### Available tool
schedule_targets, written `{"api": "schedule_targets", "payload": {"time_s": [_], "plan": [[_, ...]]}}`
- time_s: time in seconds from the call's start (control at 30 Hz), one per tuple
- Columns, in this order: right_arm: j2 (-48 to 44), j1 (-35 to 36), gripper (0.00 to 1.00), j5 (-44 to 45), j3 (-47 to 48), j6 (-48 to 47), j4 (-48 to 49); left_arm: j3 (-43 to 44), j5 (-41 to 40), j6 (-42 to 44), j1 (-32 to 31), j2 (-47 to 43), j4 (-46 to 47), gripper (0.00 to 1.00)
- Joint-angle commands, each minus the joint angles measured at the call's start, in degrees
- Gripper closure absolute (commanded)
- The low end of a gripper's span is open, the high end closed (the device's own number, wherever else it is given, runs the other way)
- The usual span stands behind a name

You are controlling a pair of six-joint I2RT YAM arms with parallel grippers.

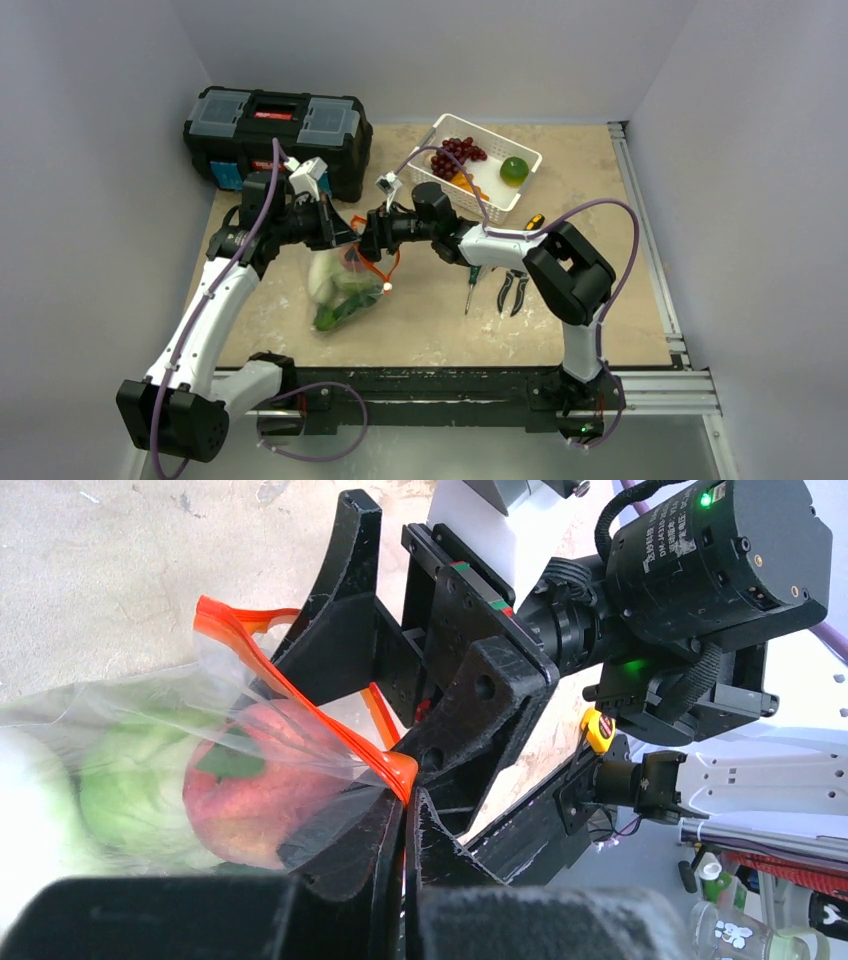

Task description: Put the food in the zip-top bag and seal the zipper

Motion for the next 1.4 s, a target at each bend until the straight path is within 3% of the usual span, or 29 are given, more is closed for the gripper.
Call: {"api": "schedule_targets", "payload": {"time_s": [0.0,0.3,0.57,0.87,1.03,1.23,1.37], "plan": [[-1.4,0.5,0.25,-0.7,1.0,1.2,4.7,1.2,1.9,0.1,-0.3,-1.6,2.8,1.00],[-5.4,0.5,0.15,-0.1,-1.1,-2.9,-1.2,1.3,1.7,0.2,-0.3,-1.8,2.7,1.00],[-12.4,-0.3,0.06,6.5,-2.8,-9.6,-11.5,1.2,0.1,0.5,-0.3,-2.5,2.5,1.00],[-17.0,-2.3,0.05,12.1,-3.1,-11.5,-16.4,1.1,-0.8,0.7,-0.4,-2.5,2.4,1.00],[-18.3,-4.2,0.07,16.9,-3.6,-10.1,-18.6,1.1,-0.7,0.6,-0.3,-2.2,2.4,1.00],[-18.5,-6.0,0.28,20.7,-5.6,-4.2,-22.7,1.1,-0.9,0.8,-0.3,-2.2,2.4,1.00],[-21.4,-5.8,0.29,21.2,-10.3,-2.2,-22.6,1.1,-0.8,0.7,-0.3,-2.1,2.4,1.00]]}}
